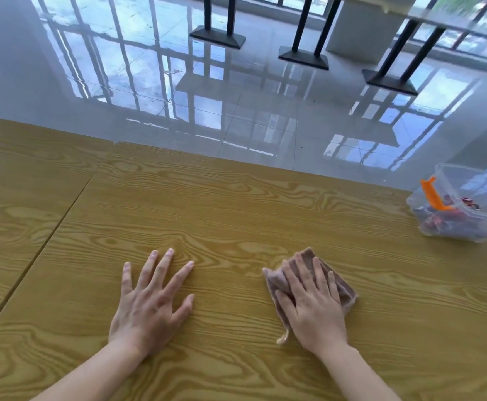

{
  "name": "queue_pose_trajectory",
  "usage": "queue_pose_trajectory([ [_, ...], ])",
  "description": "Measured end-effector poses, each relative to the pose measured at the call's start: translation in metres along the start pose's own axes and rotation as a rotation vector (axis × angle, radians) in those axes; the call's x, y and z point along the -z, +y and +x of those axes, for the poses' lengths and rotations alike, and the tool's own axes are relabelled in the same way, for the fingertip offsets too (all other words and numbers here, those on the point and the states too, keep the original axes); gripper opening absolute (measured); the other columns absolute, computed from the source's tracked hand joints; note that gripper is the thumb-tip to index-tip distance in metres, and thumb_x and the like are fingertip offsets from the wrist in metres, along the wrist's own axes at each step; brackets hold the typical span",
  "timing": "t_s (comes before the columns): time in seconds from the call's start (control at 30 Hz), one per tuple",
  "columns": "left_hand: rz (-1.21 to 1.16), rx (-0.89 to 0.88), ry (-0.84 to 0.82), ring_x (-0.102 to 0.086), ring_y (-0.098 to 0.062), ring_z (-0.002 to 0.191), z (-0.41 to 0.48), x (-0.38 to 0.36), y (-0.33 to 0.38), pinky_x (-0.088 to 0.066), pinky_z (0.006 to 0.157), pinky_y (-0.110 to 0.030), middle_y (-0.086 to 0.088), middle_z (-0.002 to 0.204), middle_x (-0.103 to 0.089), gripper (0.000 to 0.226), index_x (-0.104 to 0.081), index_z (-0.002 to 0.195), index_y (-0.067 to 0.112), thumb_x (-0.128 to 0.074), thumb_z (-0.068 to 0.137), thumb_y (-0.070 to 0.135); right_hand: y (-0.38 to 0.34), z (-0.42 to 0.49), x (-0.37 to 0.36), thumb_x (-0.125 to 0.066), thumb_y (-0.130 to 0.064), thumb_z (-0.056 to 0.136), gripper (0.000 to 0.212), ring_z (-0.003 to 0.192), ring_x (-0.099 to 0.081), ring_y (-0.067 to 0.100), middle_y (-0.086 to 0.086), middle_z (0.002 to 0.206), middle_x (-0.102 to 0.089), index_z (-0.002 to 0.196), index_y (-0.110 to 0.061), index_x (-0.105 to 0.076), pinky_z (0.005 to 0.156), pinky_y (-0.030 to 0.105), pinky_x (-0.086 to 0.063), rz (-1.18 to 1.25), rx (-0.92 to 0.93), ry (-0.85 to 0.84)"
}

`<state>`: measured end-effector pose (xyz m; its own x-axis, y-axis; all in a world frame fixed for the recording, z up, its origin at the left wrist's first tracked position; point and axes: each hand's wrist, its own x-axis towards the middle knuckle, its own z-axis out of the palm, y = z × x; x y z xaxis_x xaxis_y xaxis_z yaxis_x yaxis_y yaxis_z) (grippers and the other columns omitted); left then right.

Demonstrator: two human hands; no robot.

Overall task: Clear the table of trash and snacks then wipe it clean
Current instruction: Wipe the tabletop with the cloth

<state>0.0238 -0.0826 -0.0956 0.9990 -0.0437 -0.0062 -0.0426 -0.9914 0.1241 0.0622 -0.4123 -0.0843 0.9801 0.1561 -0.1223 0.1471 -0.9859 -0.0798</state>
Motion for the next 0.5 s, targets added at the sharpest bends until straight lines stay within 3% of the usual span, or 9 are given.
queue_pose_trajectory([
  [0.07,0.001,-0.001,-0.010,-0.010,-0.025,0.151,0.000,0.000,-0.001,-0.008,0.116,-0.065,-0.002,0.162,-0.021,0.066,-0.026,0.150,0.045,-0.030,0.089,0.068,0.034,-0.004,0.004,-0.008,-0.072,0.096,0.060,0.151,0.013,0.012,-0.019,0.164,0.005,0.152,-0.051,0.002,0.121,0.042,0.005,-0.015,0.107,-0.019],
  [0.1,0.001,-0.004,-0.008,-0.010,-0.025,0.151,0.001,0.000,-0.001,-0.009,0.116,-0.065,-0.002,0.162,-0.022,0.066,-0.026,0.150,0.045,-0.030,0.089,0.068,0.054,0.000,0.008,-0.005,-0.074,0.094,0.061,0.150,0.018,0.009,-0.021,0.163,0.009,0.150,-0.054,0.006,0.121,0.041,0.007,-0.023,0.066,-0.024],
  [0.2,0.001,-0.005,-0.005,-0.011,-0.025,0.151,0.001,-0.001,0.002,-0.009,0.115,-0.065,-0.002,0.162,-0.023,0.066,-0.027,0.150,0.044,-0.031,0.088,0.067,0.085,0.024,0.019,0.005,-0.077,0.085,0.065,0.148,0.023,0.010,-0.021,0.162,0.019,0.146,-0.056,0.017,0.122,0.043,0.008,-0.016,-0.246,-0.027],
  [0.33,0.016,0.000,-0.020,-0.011,-0.026,0.150,0.002,0.000,0.004,-0.009,0.115,-0.067,-0.003,0.162,-0.023,0.067,-0.028,0.151,0.042,-0.031,0.088,0.065,0.044,0.063,0.024,0.003,-0.073,0.088,0.075,0.152,0.013,0.027,-0.008,0.165,0.014,0.155,-0.040,0.007,0.121,0.051,0.005,0.056,-0.484,-0.016],
  [0.4,0.010,0.001,-0.028,-0.010,-0.025,0.151,0.001,0.002,0.005,-0.009,0.115,-0.066,-0.003,0.162,-0.023,0.067,-0.028,0.150,0.042,-0.030,0.088,0.066,0.005,0.067,0.022,0.002,-0.071,0.091,0.074,0.151,0.017,0.029,-0.005,0.164,0.018,0.156,-0.037,0.009,0.120,0.052,0.009,0.062,-0.365,-0.026],
  [0.5,-0.006,0.024,-0.024,-0.010,-0.023,0.151,0.001,0.005,0.007,-0.009,0.116,-0.065,0.000,0.162,-0.023,0.067,-0.027,0.150,0.045,-0.030,0.087,0.068,-0.048,0.032,0.003,-0.007,-0.071,0.096,0.068,0.151,0.018,0.025,-0.007,0.165,0.011,0.156,-0.040,0.001,0.120,0.050,0.007,0.047,0.063,-0.007],
])
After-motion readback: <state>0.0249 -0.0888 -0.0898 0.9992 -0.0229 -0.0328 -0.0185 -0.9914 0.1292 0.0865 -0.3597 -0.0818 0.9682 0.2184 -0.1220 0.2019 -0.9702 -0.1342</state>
